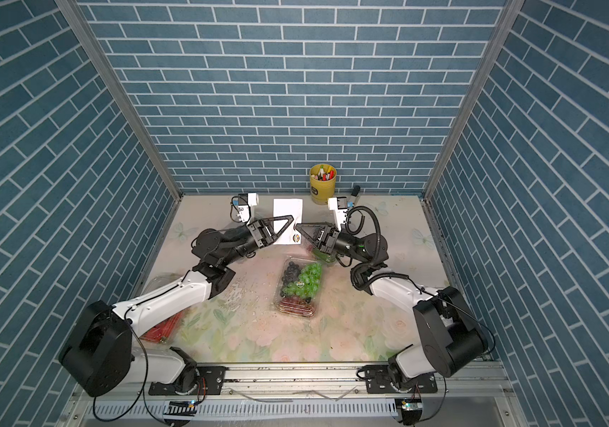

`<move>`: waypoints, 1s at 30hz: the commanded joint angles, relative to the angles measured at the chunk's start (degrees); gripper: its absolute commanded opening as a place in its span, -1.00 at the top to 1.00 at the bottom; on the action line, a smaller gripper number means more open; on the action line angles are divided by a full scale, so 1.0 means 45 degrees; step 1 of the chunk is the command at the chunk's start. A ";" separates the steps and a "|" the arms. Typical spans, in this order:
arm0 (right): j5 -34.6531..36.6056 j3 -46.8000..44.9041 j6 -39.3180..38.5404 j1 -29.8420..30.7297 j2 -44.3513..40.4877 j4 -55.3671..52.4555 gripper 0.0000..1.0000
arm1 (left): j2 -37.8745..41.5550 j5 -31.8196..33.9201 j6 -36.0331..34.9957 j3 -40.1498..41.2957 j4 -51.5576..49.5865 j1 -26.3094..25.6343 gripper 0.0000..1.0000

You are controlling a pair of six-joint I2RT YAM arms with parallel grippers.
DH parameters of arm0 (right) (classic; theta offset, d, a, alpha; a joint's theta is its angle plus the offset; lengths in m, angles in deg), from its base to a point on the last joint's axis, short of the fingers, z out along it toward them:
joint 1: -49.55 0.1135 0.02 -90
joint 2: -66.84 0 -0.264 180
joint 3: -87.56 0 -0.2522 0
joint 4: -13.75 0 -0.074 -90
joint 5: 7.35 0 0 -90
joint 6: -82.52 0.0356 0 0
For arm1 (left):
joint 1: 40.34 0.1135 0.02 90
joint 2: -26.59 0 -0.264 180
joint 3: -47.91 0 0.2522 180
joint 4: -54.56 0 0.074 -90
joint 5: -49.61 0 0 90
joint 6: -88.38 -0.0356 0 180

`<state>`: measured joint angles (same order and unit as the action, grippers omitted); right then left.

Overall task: Label fruit boxes
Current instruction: Adjust the label sticker.

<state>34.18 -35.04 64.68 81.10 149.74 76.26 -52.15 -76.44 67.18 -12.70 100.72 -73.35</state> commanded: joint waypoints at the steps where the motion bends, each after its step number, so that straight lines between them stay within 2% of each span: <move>1: -0.0258 0.0069 0.0012 0.0069 -0.0627 0.0786 1.00 | -0.0044 -0.0093 -0.0014 0.0141 0.0273 0.0032 1.00; 30: 0.0002 0.0262 -0.0430 0.0139 -0.0139 0.0813 1.00 | -0.0625 -0.0133 0.0747 0.0186 0.1433 -0.0378 1.00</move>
<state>34.42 -35.02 64.05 81.14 148.60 77.22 -54.77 -76.16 70.48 -12.42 104.81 -74.36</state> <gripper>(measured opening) 0.041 0.043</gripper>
